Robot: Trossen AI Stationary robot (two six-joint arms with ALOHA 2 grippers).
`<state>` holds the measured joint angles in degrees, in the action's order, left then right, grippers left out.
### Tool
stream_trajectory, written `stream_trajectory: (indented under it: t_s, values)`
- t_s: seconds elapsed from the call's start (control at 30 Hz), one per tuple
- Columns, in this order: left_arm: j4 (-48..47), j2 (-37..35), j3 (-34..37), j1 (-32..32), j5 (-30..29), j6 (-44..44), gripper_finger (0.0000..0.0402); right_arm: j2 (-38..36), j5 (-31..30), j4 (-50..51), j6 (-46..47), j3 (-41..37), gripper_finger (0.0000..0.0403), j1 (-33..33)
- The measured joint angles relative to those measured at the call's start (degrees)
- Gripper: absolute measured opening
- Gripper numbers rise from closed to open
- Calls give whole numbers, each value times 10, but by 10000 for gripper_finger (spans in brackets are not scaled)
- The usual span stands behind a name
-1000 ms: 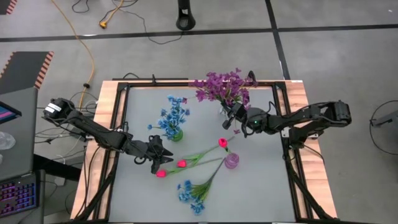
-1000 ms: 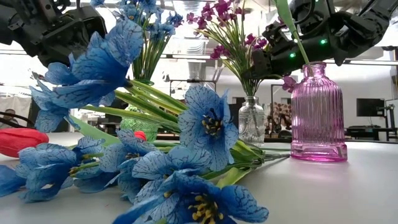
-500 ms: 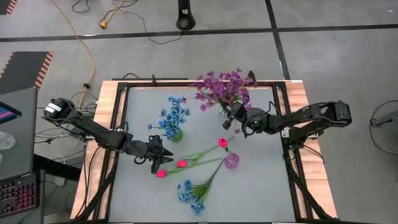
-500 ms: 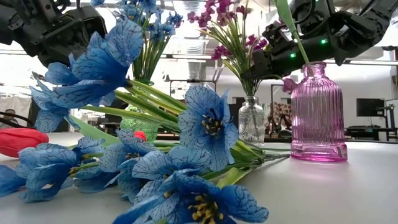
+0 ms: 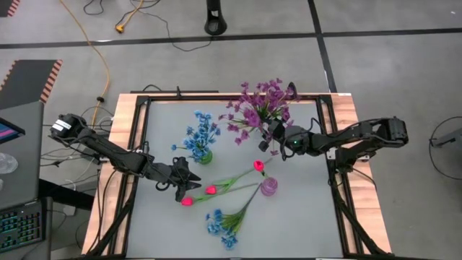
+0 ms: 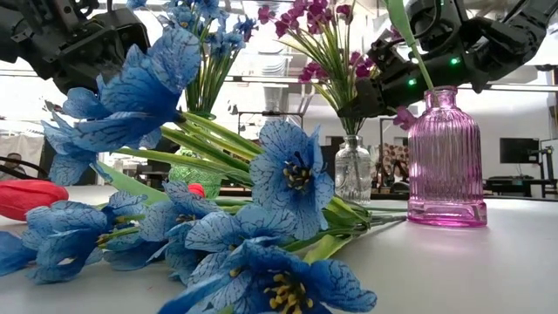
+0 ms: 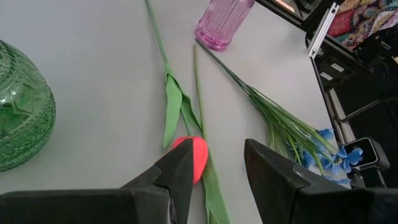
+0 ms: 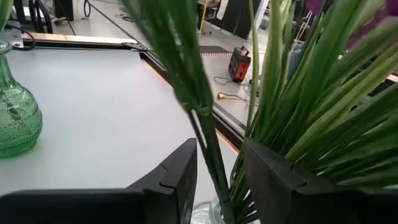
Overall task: Sort flowers into vase by color
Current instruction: Put the purple flowers into the transparent flower vase
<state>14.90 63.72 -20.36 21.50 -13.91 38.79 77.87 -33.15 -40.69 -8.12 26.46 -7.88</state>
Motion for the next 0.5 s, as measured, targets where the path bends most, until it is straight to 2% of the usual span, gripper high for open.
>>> stream_trajectory:
  t_s: [0.17,0.5]
  values:
    - [0,0,0,0,0,0,129,0,-22,0,2,0,158,0]
    - [0,0,0,0,-4,0,129,0,-22,-25,0,3,158,12]
